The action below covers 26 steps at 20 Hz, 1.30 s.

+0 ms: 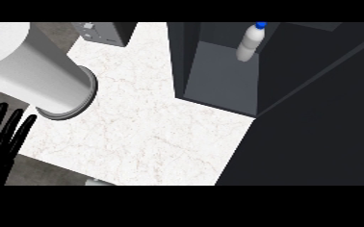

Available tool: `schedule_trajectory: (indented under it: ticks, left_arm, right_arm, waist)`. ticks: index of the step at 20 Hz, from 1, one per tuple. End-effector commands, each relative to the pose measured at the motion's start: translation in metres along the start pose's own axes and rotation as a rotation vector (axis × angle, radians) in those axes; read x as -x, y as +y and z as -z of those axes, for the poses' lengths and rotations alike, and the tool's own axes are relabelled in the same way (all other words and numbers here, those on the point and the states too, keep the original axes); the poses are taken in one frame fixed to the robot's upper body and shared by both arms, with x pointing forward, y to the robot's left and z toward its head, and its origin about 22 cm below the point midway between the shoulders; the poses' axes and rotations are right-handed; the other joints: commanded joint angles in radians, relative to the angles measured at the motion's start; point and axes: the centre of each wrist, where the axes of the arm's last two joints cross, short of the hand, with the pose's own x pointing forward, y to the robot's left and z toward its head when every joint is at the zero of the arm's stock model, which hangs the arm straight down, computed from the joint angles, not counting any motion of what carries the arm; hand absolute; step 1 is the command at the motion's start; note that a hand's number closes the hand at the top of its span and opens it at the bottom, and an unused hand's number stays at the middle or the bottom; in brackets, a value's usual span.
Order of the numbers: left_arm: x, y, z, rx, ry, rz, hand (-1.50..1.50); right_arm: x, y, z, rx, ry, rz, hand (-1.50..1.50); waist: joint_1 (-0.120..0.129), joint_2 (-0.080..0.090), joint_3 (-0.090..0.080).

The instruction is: Pick up the bottled water, place it into the cabinet and close the cabinet

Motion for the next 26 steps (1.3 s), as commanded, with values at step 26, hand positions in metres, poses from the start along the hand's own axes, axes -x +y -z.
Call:
schedule_trajectory:
  ticks: [26]
  left_arm:
    - [-0.011,0.014,0.011,0.026,-0.015,0.005,-1.5]
  right_arm:
    - [0.022,-0.03,0.045,0.054,0.033,0.073,1.5]
  waist:
    - [0.024,0.03,0.006]
